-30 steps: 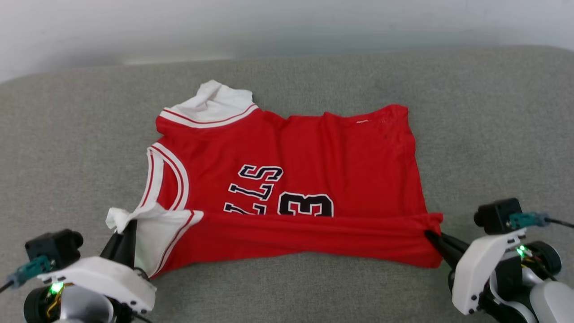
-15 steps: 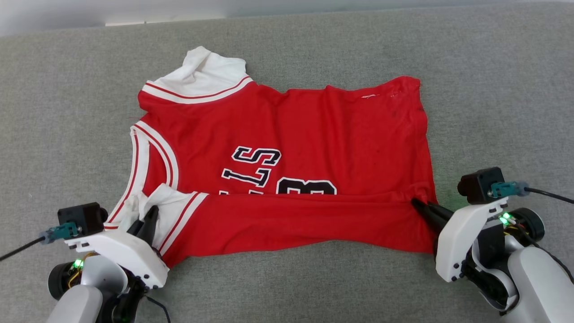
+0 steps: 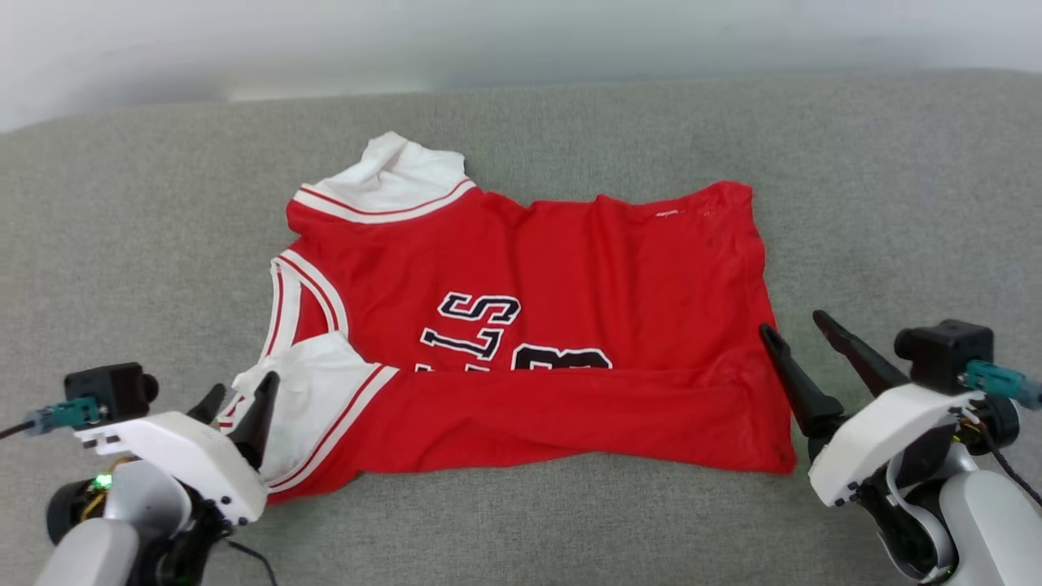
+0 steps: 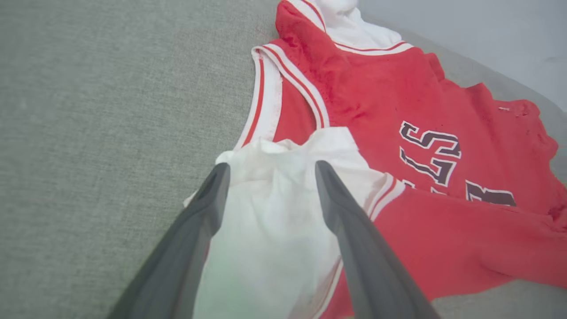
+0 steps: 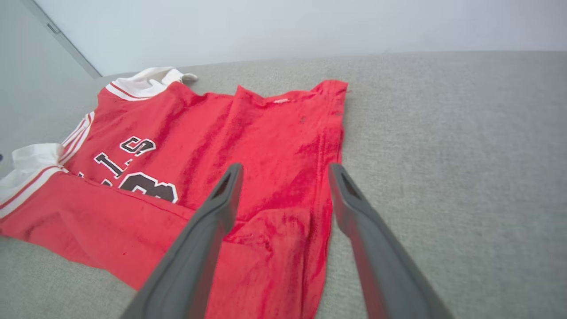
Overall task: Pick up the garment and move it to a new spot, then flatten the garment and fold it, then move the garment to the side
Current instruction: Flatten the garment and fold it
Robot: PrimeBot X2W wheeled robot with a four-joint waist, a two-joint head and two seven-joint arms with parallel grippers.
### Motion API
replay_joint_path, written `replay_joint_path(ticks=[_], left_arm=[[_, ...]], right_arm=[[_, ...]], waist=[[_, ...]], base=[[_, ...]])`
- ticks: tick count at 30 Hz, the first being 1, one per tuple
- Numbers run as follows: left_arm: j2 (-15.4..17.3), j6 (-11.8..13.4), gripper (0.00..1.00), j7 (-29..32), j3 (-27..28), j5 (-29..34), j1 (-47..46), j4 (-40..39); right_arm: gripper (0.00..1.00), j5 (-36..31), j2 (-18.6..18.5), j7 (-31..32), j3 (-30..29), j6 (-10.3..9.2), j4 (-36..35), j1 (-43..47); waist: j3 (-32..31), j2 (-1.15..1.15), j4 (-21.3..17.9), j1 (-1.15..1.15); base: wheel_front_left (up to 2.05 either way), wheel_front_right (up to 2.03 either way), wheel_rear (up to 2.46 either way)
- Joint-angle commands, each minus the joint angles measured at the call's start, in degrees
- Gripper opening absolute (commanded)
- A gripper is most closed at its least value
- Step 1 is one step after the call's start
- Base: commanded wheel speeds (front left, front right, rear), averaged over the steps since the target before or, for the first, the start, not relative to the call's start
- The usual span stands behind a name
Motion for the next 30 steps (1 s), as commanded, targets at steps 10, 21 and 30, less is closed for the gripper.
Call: replay_joint_path(ticks=[10, 21, 30], left_arm=[[10.7, 4.3, 1.00, 13.4, 5.2, -4.5, 7.1, -10.0], [12.2, 8.5, 1.00, 23.7, 6.9, -11.5, 15.2, -12.8], [10.0, 5.0, 1.00, 26.7, 3.2, -13.6, 9.2, -4.7]], right_arm=[[1.00, -2.7, 3.5, 0.6, -5.0, -0.02, -8.7, 6.4], [1.00, -2.8, 5.1, 2.1, -6.3, -0.02, -11.5, 8.3], [1.00, -1.6, 4.5, 3.2, -7.5, -0.02, -11.7, 6.8]], waist=[[-5.0, 0.00, -2.8, -0.01], [-1.8, 0.00, -5.4, -0.01], [1.5, 0.00, -5.5, -0.01]], base=[[0.00, 0.00, 0.00], [0.00, 0.00, 0.00], [0.00, 0.00, 0.00]])
